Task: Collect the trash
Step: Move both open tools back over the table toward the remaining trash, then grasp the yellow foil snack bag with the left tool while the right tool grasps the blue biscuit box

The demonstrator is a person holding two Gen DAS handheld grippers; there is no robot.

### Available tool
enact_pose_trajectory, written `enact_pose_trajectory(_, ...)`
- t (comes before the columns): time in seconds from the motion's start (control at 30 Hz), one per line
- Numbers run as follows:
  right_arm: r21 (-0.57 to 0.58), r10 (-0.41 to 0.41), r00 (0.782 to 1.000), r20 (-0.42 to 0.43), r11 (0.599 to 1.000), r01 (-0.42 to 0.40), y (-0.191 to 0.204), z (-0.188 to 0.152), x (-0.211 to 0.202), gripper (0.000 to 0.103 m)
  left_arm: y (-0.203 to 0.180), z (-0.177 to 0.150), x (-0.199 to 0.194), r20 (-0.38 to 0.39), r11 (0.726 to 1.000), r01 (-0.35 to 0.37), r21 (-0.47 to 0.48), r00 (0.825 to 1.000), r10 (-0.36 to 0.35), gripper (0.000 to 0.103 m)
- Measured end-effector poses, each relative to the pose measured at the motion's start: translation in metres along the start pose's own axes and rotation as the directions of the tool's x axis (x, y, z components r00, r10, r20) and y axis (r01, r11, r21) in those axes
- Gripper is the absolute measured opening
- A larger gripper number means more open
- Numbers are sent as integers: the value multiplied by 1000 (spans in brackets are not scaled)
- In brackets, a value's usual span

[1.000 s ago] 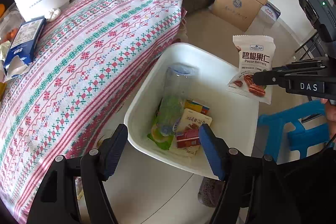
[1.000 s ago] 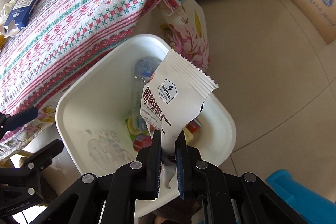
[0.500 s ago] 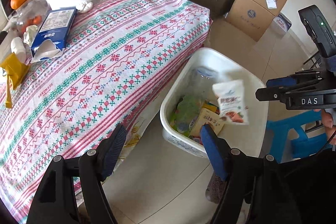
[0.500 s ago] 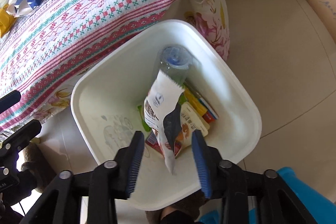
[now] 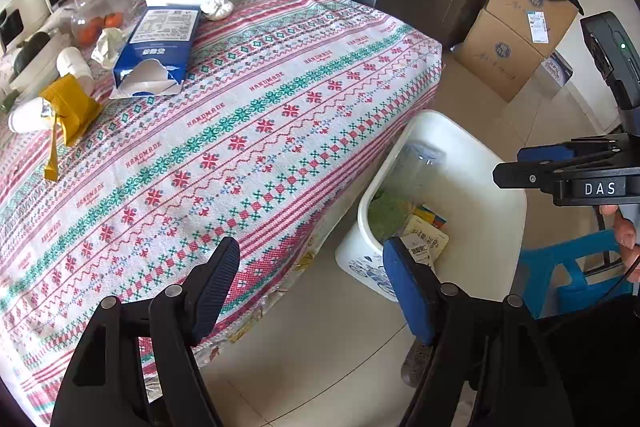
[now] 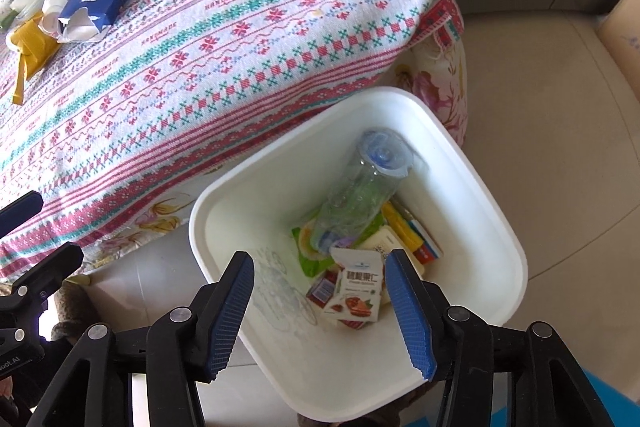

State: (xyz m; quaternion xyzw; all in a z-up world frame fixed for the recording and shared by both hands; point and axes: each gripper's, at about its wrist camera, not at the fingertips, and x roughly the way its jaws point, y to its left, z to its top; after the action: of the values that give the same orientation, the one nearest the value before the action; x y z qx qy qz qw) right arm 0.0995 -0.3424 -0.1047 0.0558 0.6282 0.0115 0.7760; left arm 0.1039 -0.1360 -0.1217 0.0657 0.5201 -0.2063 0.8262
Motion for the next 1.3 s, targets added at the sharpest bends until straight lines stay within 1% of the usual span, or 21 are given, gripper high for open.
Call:
enact_pose_trajectory(0.17, -12, 2, 999, 38, 1000, -1, 22, 12, -8, 65, 28, 1, -10, 16, 998, -27, -56, 999, 28, 77)
enact_pose_trajectory(0.33, -36, 7, 997, 72, 999, -4, 51, 25, -12, 70, 68, 5, -21, 28, 988, -57, -140, 998, 61, 80)
enact_pose_trajectory(0.47, -50, 22, 997, 78, 999, -19, 75, 36, -10, 71, 106, 13, -31, 41, 973, -90, -214, 994, 101, 81)
enact_pose_trajectory(0.6, -61, 18, 996, 91, 998, -12, 97, 50, -7, 72, 150, 23, -38, 53, 948, -117, -296, 989, 138, 81)
enact_pose_trajectory(0.67, -59, 23, 995, 96, 998, -18, 106, 56, -6, 73, 172, 28, -40, 61, 937, -133, -323, 985, 160, 81)
enact_pose_trajectory(0.73, -49, 36, 994, 99, 998, -31, 113, 63, -4, 73, 193, 32, -40, 74, 933, -140, -332, 982, 173, 81)
enact_pose_trajectory(0.87, -36, 56, 992, 112, 998, -53, 128, 76, 0, 75, 234, 39, -32, 103, 924, -106, -369, 983, 154, 81)
enact_pose_trajectory(1.0, -35, 75, 990, 118, 997, -71, 141, 87, 5, 76, 270, 46, -15, 130, 899, -26, -437, 987, 92, 81)
enact_pose_trajectory(1.17, -6, 83, 987, 138, 997, -83, 152, 100, 11, 76, 293, 60, 8, 173, 877, 53, -477, 984, 34, 81)
enact_pose_trajectory(1.3, 14, 86, 983, 163, 996, -90, 158, 110, 14, 76, 302, 71, 26, 203, 841, 128, -526, 979, -22, 81)
